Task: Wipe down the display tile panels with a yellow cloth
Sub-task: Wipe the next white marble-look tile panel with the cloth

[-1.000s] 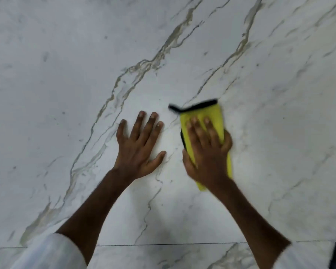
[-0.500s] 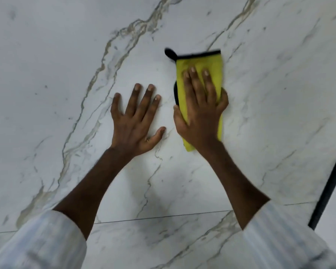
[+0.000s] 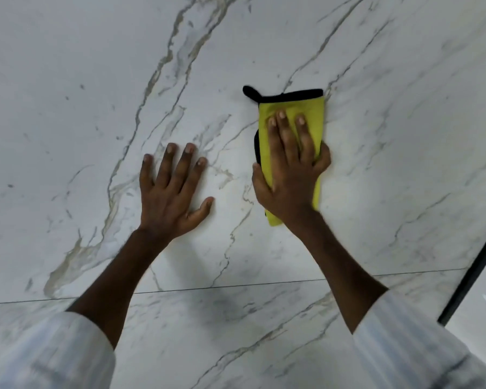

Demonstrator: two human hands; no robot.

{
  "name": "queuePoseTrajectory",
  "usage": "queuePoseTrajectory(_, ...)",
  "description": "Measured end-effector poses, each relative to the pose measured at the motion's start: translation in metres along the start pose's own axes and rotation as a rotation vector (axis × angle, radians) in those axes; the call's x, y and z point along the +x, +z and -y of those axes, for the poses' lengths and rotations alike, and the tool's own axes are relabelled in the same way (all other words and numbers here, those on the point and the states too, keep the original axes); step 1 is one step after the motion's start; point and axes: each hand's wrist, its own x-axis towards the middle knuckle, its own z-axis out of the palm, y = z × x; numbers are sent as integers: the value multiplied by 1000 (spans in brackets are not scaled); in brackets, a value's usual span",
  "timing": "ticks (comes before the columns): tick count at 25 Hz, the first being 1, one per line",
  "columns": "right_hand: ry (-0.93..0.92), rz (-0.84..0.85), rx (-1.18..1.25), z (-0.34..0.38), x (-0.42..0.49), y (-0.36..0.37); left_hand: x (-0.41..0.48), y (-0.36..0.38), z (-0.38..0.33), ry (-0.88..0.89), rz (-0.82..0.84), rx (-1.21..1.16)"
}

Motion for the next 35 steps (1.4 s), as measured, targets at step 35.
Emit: queuePoseTrajectory(35, 41, -39, -23, 105, 150, 13, 123, -59, 143, -73, -71, 34)
